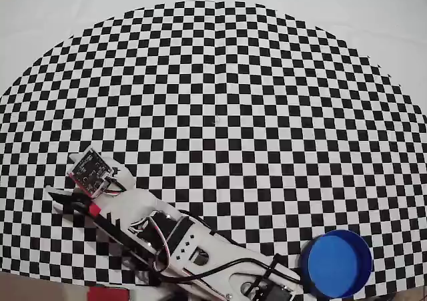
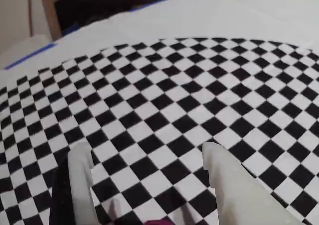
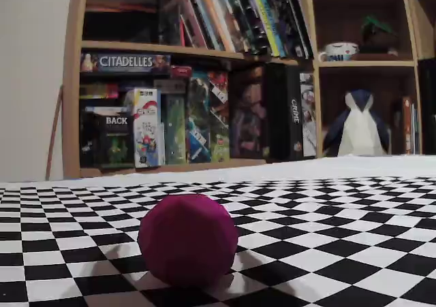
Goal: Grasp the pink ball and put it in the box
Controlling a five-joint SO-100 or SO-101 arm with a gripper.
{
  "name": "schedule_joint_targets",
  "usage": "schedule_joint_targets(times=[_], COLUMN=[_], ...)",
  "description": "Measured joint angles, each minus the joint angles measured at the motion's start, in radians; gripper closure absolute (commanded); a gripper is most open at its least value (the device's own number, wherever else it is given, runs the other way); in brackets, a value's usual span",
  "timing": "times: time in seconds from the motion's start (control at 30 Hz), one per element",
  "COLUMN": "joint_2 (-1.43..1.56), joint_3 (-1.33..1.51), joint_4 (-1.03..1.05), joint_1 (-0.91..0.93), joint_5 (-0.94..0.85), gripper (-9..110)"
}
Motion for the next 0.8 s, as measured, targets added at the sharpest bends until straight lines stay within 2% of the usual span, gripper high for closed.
schedule_joint_targets(times=[0.8], joint_2=[-0.084], joint_3=[0.000], joint_4=[-0.025], joint_1=[0.000], joint_5=[-0.092], gripper=[74])
